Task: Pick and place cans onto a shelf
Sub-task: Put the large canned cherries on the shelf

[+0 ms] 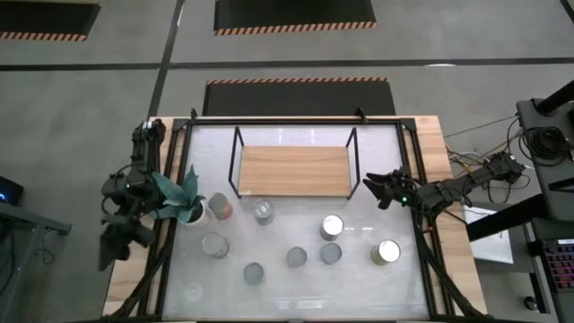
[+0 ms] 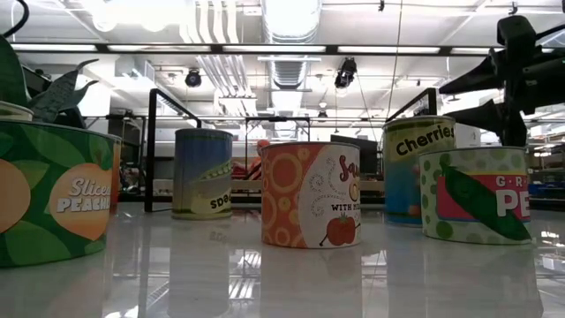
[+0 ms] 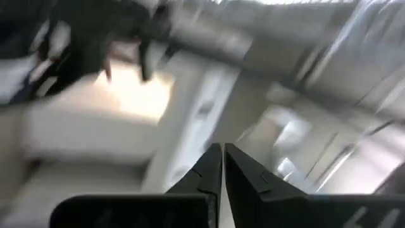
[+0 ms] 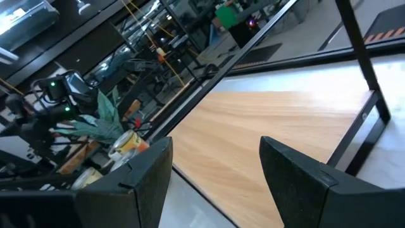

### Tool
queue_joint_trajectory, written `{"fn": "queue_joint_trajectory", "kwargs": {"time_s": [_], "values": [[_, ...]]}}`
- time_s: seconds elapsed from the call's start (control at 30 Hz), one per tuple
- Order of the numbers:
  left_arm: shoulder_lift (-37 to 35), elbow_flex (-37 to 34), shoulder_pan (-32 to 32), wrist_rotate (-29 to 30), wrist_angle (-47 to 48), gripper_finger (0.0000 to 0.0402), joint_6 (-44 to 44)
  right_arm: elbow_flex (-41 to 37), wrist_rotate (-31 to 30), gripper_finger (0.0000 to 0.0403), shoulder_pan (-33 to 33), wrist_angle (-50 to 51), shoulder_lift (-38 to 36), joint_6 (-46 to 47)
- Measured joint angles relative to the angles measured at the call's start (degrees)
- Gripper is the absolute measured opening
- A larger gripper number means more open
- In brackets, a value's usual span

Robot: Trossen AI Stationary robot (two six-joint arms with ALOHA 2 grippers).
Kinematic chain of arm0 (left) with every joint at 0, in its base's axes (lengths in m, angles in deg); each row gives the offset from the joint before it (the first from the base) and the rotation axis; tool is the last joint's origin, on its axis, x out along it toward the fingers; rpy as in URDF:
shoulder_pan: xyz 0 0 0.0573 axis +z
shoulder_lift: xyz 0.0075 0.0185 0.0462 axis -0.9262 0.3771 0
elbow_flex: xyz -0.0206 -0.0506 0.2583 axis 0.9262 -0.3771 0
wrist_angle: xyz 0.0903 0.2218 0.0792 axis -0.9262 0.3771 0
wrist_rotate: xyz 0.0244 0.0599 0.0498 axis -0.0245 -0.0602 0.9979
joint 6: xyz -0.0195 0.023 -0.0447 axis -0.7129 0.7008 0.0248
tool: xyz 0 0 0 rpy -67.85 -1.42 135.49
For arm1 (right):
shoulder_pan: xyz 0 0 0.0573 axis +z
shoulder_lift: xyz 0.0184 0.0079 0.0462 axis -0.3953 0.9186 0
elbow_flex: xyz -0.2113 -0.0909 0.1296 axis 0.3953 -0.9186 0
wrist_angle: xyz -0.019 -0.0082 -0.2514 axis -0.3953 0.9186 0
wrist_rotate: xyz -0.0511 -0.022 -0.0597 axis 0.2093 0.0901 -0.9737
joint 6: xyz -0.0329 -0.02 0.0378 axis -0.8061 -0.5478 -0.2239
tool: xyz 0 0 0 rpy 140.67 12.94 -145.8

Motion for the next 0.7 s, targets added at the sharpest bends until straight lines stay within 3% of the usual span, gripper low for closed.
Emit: {"fn": "queue_joint_trajectory", "kwargs": {"time_s": [0.07,0.13,0.23,0.3,0.43,0.53,0.6,0.7], "values": [[0.0,0.0,0.1,11.3,-0.9,0.0000,-0.1,0.0,-0.6,0.0226,0.0,0.0,0.0,-1.3],[0.0,0.0,0.0,26.3,-0.9,0.0000,1.3,0.0,-0.9,0.0226,0.0,0.0,0.0,-2.3],[0.9,0.0,0.1,54.2,3.9,0.0000,19.6,0.0,-1.2,0.0226,0.0,0.0,0.0,-2.4],[1.1,0.0,0.1,65.7,2.4,0.0000,25.6,0.0,-1.2,0.0226,0.0,0.0,0.0,-2.4],[5.9,0.1,1.3,76.2,1.9,0.0000,29.2,0.0,-1.2,0.0226,0.0,0.0,0.0,-2.7],[13.4,0.4,3.8,87.4,1.8,0.0000,22.5,0.0,-1.6,0.0226,0.0,0.3,0.0,-3.0],[18.8,1.3,6.2,89.9,1.8,0.0000,19.8,0.0,-1.6,0.0226,0.0,0.5,0.2,-3.1],[26.0,4.3,9.5,87.5,1.6,0.0000,17.8,0.0,-1.9,0.0226,0.0,0.6,0.4,-3.1]]}}
